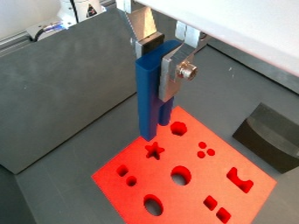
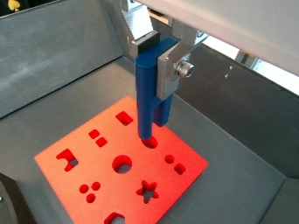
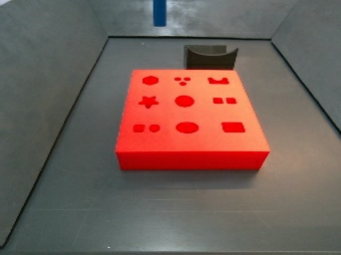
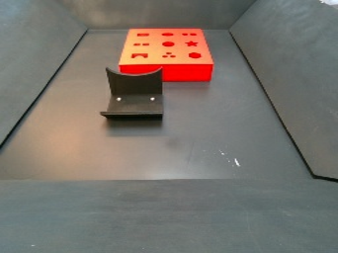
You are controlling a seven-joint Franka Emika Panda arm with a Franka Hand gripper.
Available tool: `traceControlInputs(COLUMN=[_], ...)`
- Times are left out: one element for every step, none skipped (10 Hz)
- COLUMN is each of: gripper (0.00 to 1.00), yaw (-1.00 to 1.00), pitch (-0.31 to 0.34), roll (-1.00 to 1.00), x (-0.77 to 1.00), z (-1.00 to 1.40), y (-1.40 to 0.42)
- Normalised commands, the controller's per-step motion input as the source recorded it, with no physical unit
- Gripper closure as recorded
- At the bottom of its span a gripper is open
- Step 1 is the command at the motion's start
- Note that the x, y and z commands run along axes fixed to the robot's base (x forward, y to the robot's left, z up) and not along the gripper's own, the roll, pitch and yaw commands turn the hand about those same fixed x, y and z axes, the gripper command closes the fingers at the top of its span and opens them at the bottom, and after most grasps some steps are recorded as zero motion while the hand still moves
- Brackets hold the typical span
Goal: Insert the square-circle object.
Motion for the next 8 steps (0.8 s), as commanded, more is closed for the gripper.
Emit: traceControlInputs(gripper=[1.00,1.00,1.00,1.00,1.00,1.00,1.00,1.00], yaw=[0.00,-0.06,-0.13,-0.13,-0.12,-0.19,-0.17,-0.44], pitch=[-0.176,-0.170,-0.227,-0.251,-0.253,-0.223,-0.084,0.000], roll=[-0.03,0.00,0.00,0.00,-0.01,0.03,0.17,0.23], x=[-0.06,-0.04,-0.21,-0.27,-0.19,-0.16,-0.07,0.07], z=[-0.35,-0.69,-0.84,-0.79,-0.78,-0.84,-0.70,-0.55], y=[-0.07,-0.13,-0.15,-0.16,-0.17,-0.17,-0.28,-0.33])
